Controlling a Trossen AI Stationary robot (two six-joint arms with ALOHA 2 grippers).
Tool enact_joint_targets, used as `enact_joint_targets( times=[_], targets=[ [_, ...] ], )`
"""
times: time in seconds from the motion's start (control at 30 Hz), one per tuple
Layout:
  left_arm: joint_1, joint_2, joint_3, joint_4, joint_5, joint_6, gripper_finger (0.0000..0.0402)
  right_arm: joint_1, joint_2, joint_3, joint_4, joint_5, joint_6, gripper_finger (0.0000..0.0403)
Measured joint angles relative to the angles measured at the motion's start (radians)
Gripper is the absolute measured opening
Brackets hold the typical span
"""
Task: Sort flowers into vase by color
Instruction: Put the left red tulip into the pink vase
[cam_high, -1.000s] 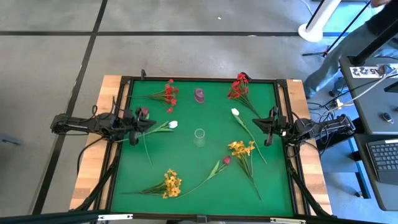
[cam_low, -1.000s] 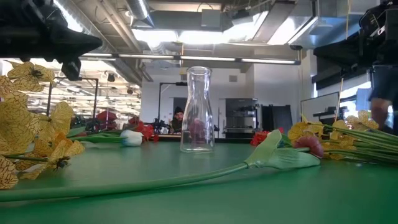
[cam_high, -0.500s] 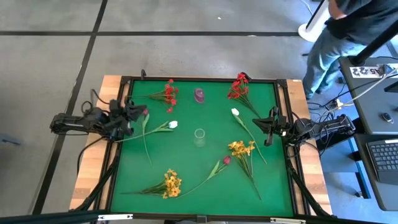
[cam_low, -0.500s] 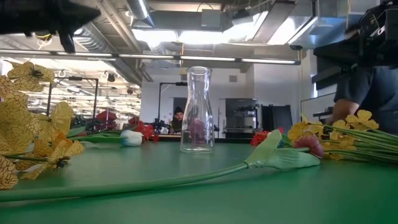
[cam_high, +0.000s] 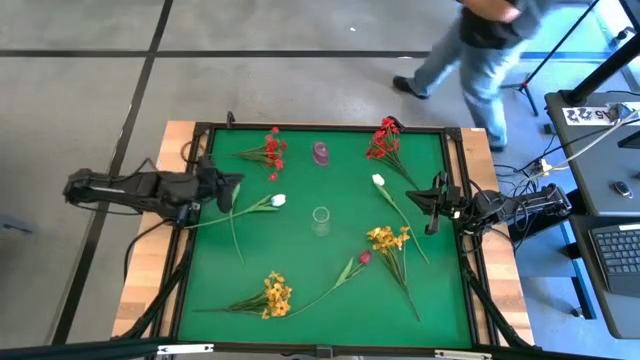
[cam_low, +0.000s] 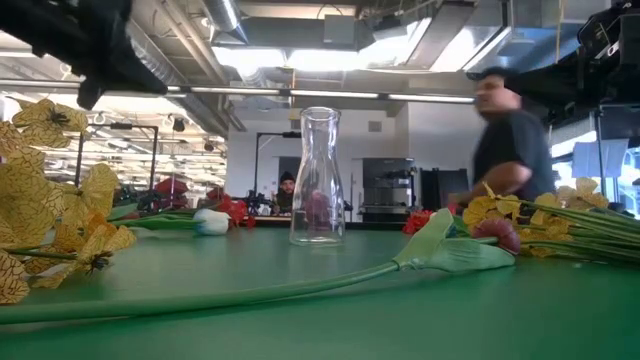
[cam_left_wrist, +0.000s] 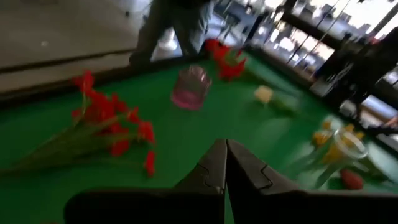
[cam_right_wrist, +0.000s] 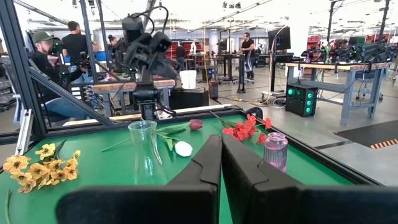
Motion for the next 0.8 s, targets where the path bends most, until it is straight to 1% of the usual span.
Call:
enact_joint_targets(
  times=[0.13, 0.23, 0.3, 0.37, 0.43, 0.47, 0.53, 0.6, 0.67, 0.8],
  targets=[
    [0.0, 0.135, 0.049, -0.026, 0.068, -0.039, 0.0, 0.0, 0.0, 0.0, 0.0, 0.0, 0.0, 0.0014],
    [0.0, 0.238, 0.104, -0.11, 0.087, -0.134, 0.0, 0.0, 0.0, 0.0, 0.0, 0.0, 0.0, 0.0014],
    [0.0, 0.307, 0.151, -0.248, 0.113, -0.249, 0.0, 0.0, 0.0, 0.0, 0.0, 0.0, 0.0, 0.0014],
    [0.002, 0.381, 0.205, -0.448, 0.157, -0.408, 0.0, 0.0, 0.0, 0.0, 0.0, 0.0, 0.0, 0.0014],
    [0.015, 0.453, 0.252, -0.667, 0.222, -0.566, 0.0, 0.0, 0.0, 0.0, 0.0, 0.0, 0.0, 0.0014],
    [0.021, 0.484, 0.272, -0.752, 0.26, -0.626, 0.0, 0.0, 0.0, 0.0, 0.0, 0.0, 0.0, 0.0014],
    [0.03, 0.53, 0.297, -0.861, 0.322, -0.697, 0.0, 0.0, 0.0, 0.0, 0.0, 0.0, 0.0, 0.0014],
    [0.035, 0.558, 0.302, -0.879, 0.358, -0.702, 0.0, 0.0, 0.0, 0.0, 0.0, 0.0, 0.0, 0.0014],
    [0.035, 0.576, 0.302, -0.84, 0.353, -0.661, 0.0003, 0.0, 0.0, 0.0, 0.0, 0.0, 0.0, 0.0014],
    [0.035, 0.61, 0.302, -0.717, 0.326, -0.555, 0.0035, 0.0, 0.0, 0.0, 0.0, 0.0, 0.0, 0.0014]
  ],
)
